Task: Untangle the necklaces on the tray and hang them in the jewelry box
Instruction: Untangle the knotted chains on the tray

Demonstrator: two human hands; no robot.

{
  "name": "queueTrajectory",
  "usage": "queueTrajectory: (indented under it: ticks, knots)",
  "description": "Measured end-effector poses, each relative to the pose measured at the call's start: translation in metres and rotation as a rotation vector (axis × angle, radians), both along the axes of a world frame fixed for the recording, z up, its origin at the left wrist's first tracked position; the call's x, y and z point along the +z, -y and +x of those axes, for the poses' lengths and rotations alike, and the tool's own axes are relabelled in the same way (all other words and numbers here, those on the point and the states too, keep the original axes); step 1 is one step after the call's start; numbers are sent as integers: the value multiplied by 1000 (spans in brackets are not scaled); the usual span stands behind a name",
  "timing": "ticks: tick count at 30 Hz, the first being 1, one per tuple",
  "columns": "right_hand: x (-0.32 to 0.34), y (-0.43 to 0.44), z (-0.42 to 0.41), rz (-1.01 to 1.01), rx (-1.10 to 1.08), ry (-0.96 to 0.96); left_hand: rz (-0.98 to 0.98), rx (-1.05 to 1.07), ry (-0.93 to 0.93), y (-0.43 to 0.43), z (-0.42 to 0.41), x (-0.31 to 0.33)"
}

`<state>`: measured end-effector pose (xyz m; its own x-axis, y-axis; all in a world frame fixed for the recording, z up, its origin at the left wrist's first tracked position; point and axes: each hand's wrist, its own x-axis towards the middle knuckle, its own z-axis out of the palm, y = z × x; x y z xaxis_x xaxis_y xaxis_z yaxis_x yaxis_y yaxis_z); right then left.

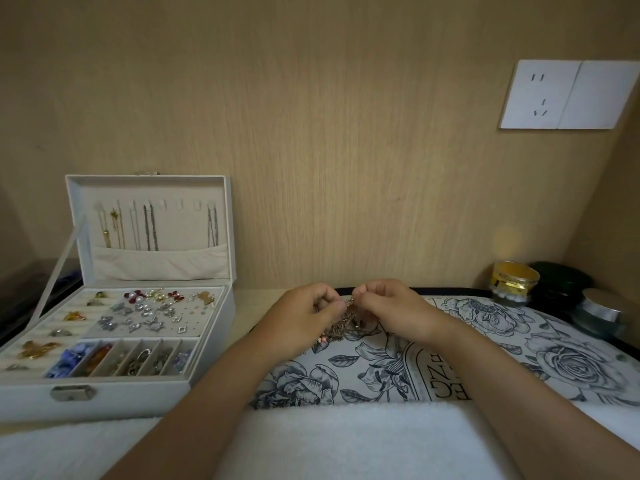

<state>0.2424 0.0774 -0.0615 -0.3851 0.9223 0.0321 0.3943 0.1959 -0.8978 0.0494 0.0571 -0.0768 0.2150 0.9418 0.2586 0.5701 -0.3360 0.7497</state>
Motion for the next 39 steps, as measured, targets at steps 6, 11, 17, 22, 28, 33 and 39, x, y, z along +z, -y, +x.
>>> queueTrajectory:
  ticks: [6, 11, 17, 22, 28, 33, 39]
  knots:
    - [3, 0, -1, -207, 142, -227, -183, -25, 42, 1, -6, 19]
    - [9, 3, 8, -203, 158, 8, -371, -41, 97, 2, -13, 20]
    - [-14, -11, 9, 202, -66, 284, 27, 258, -132, -7, -1, -6]
    - [-22, -14, 11, 313, -110, 399, 155, 229, -254, -10, -6, -14]
    - [-15, -8, 10, 458, -38, 482, 181, 17, -439, -2, -5, -3]
    - [-12, -2, 1, 495, 35, 535, 119, -19, -570, -1, -5, 4]
    - [-11, -2, -1, 442, 23, 521, -109, -40, -582, 0, -11, 13]
